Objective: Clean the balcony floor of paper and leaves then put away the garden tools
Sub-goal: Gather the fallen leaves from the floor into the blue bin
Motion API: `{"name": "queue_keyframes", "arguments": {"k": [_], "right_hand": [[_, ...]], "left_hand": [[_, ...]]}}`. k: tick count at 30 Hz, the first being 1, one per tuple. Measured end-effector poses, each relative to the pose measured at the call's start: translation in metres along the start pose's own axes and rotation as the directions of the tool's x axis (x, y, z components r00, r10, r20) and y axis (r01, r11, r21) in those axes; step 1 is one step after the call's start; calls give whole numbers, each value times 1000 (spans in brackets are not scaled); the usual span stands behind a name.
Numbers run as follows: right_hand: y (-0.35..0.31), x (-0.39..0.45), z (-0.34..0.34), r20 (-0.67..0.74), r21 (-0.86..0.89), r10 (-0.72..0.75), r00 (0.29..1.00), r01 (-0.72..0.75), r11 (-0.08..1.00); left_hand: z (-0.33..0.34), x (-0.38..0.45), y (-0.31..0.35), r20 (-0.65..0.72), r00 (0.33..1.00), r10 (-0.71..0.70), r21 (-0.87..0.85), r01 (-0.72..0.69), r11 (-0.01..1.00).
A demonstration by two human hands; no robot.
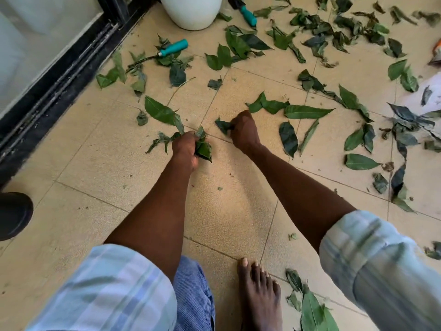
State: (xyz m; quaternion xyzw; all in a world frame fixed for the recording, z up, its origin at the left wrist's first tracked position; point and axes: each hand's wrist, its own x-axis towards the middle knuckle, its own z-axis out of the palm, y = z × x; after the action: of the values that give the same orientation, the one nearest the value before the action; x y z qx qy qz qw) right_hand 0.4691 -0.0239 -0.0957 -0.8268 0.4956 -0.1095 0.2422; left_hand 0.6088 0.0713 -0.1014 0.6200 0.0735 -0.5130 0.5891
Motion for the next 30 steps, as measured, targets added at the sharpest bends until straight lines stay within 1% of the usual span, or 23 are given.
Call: {"name": "queue_keyframes", "arguments": {"k": [2,3,5,7,9,10,11,12,13,14,15,16,17,18,20,21,23,24,25,27,28,29,30], "right_hand": [[2,15,7,98,-17,-41,994,43,999],[3,14,10,121,-54,-58,991,65,996],[2,-6,18,92,-161,-122,988,136,978],[3,-34,30,29,-228,-244,969,244,942],[3,-56,40,71,-290,-363,929,367,884],[5,-59,43,78,-282,-368,927,375,883],[6,-58,42,37,-208,-317,948,317,925],[3,-55,41,-18,-53,-205,979,204,978],[-4,-54,36,-60,150,-49,997,57,987],[-14,-53,30,-72,341,87,994,-57,938],[-27,-51,21,-41,499,194,980,-148,854],[-41,-48,14,2,600,252,968,-203,774],[-54,-46,9,43,667,266,963,-226,710],[-67,-45,7,74,701,259,963,-235,673],[-90,-48,10,144,718,222,964,-256,648],[-100,-49,17,166,708,195,967,-255,659],[-114,-51,30,192,620,140,971,-231,749],[-118,-51,35,234,578,100,967,-221,786],[-119,-49,36,311,583,42,949,-226,780],[-117,-41,29,451,695,-112,886,-269,667],[-114,-34,27,440,720,-150,885,-247,649],[-112,-24,29,380,710,-149,913,-184,680],[-111,-14,33,292,612,-122,949,-88,786]], "left_hand": [[-4,-5,3,29,1000,-5,-4,5,1000],[-7,-8,5,44,999,-6,-2,7,1000],[-16,-16,9,82,997,-15,-2,15,1000],[-26,-20,12,99,994,-35,-19,37,999],[-35,-21,12,72,996,-51,-31,53,998],[-40,-22,11,41,997,-60,-32,62,998],[-41,-21,10,4,997,-78,-24,78,997],[-42,-20,9,-34,995,-89,-15,89,996],[-44,-20,7,-55,994,-93,3,94,996],[-46,-21,6,-65,994,-92,22,94,995],[-46,-25,5,-51,994,-94,27,96,995],[-43,-30,6,-20,995,-99,17,100,995],[-40,-36,8,23,994,-103,-6,104,995],[-36,-42,11,76,991,-107,-28,109,994],[-33,-49,17,181,977,-115,-58,128,990],[-34,-49,19,203,972,-120,-61,134,989],[-41,-48,22,206,973,-102,-65,118,991],[-47,-46,23,180,980,-87,-67,101,993],[-54,-44,24,142,987,-71,-71,82,994],[-75,-36,30,-4,999,-48,-92,47,995],[-88,-31,34,-75,996,-43,-116,35,993],[-101,-25,37,-141,989,-47,-135,27,991],[-114,-19,38,-193,979,-58,-157,27,987]]}}
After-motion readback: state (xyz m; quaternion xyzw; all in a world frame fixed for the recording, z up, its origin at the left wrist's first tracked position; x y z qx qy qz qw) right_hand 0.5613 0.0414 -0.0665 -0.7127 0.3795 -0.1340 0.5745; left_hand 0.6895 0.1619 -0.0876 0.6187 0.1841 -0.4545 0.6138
